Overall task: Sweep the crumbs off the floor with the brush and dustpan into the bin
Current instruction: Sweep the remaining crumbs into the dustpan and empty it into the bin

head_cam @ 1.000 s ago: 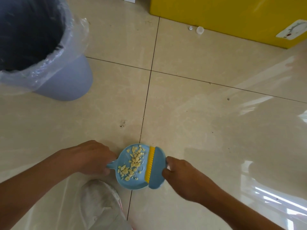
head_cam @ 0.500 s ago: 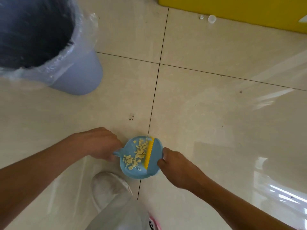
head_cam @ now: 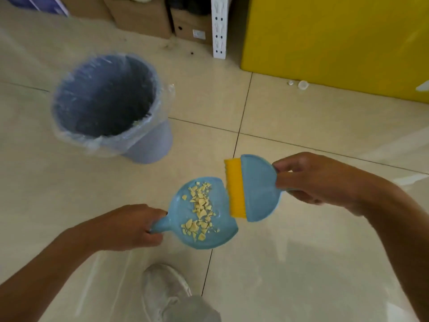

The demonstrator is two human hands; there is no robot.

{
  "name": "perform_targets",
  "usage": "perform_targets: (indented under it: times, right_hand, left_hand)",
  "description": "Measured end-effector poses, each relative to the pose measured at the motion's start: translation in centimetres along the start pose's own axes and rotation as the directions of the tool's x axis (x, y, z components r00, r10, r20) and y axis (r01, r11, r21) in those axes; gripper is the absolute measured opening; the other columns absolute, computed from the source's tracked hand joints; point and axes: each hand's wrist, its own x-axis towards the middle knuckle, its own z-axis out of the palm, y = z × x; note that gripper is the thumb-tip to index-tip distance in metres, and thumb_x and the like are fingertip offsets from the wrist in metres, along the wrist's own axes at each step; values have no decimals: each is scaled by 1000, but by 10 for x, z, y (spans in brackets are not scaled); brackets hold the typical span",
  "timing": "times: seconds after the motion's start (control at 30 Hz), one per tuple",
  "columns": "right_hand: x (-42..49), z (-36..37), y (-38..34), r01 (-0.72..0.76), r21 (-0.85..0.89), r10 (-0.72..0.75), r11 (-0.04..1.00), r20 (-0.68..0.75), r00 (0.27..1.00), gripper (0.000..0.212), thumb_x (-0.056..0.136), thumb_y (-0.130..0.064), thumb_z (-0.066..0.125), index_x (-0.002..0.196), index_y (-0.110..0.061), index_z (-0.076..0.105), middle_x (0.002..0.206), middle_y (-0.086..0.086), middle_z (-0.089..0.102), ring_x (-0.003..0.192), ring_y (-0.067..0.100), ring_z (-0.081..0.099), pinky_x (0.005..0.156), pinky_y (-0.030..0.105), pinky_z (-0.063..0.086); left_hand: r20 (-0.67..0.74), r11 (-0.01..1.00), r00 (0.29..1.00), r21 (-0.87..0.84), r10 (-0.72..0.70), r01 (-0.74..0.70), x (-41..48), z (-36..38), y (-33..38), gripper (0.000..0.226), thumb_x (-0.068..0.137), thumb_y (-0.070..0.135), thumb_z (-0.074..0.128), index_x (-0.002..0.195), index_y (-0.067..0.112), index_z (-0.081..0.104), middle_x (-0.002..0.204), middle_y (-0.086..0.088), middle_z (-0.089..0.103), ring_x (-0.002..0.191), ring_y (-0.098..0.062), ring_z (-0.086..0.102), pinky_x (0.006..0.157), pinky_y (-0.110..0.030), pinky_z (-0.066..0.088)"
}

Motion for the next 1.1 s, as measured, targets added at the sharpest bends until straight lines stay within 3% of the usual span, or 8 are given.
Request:
perform_targets:
  times: [0.13, 0.23, 0.37, 0.47, 0.6, 0.87, 0.97, 1.1]
  right_hand:
    - [-20, -23, -38, 180, 219, -187, 959, 11, 982, 19, 90, -6, 53, 97, 10, 61, 55, 2, 22, 47, 15, 16, 44, 22, 15]
    - [-27, -15, -71, 284, 375, -311, 883, 14, 950, 19, 92, -6, 53, 86, 11, 55, 52, 1, 23, 45, 15, 14, 44, 22, 14]
    - [-10, 7, -115, 315, 483, -364, 817, 7, 931, 25, 95, -9, 49, 91, 15, 49, 53, 3, 23, 47, 16, 14, 46, 28, 11]
    - [23, 14, -156, 343, 516, -362, 785, -69, 930, 21, 94, -13, 49, 81, 4, 49, 52, 2, 25, 44, 13, 17, 48, 31, 10]
    - [79, 29, -200, 315, 569, -303, 760, -119, 946, 16, 92, -16, 51, 78, -13, 43, 50, 0, 26, 41, 12, 16, 51, 32, 6]
    - [164, 59, -231, 271, 80, -243, 959, -251, 937, 12, 82, -20, 56, 73, -13, 53, 52, 3, 39, 41, 15, 28, 43, 22, 21]
    - [176, 66, -235, 269, -255, -343, 929, -321, 883, 23, 86, -28, 59, 74, -9, 64, 60, 5, 52, 51, 18, 46, 48, 26, 34]
    - [193, 76, -236, 209, -496, -411, 843, -342, 845, 28, 83, -41, 58, 78, -14, 65, 65, 2, 58, 63, 20, 60, 52, 27, 44]
  left_hand:
    - [-161, 987, 987, -152, 22, -46, -59, -43, 1, 24, 79, 39, 59, 74, 19, 47, 59, 8, 51, 52, -5, 44, 55, -27, 36]
    - [-246, 974, 969, -220, -7, -49, -95, -78, -5, 24, 83, 38, 59, 80, 17, 48, 59, 8, 46, 53, -4, 39, 54, -27, 35]
    - [-313, 929, 946, -368, -88, -35, -129, -124, -13, 25, 84, 39, 60, 79, 17, 50, 59, 8, 42, 53, -4, 36, 53, -26, 33]
    - [-339, 876, 920, -481, -198, 11, -138, -155, -27, 30, 94, 18, 66, 69, 19, 51, 54, 7, 43, 49, -9, 38, 49, -22, 34]
    - [-357, 881, 889, -462, -286, 97, -126, -178, -59, 20, 77, 31, 62, 65, 17, 53, 52, 0, 51, 48, -16, 43, 54, -28, 36]
    - [-127, 865, 890, -329, -438, 379, -73, -219, -97, 32, 83, 22, 63, 57, 19, 45, 47, 0, 39, 41, -19, 29, 46, -25, 24]
    - [4, 848, 877, -254, -480, 465, -57, -238, -105, 34, 84, 22, 61, 56, 19, 41, 46, 1, 32, 37, -16, 21, 42, -20, 15]
    - [143, 817, 832, -159, -536, 554, -41, -258, -112, 34, 94, 33, 62, 66, 20, 47, 48, 4, 30, 36, -11, 19, 39, -17, 13]
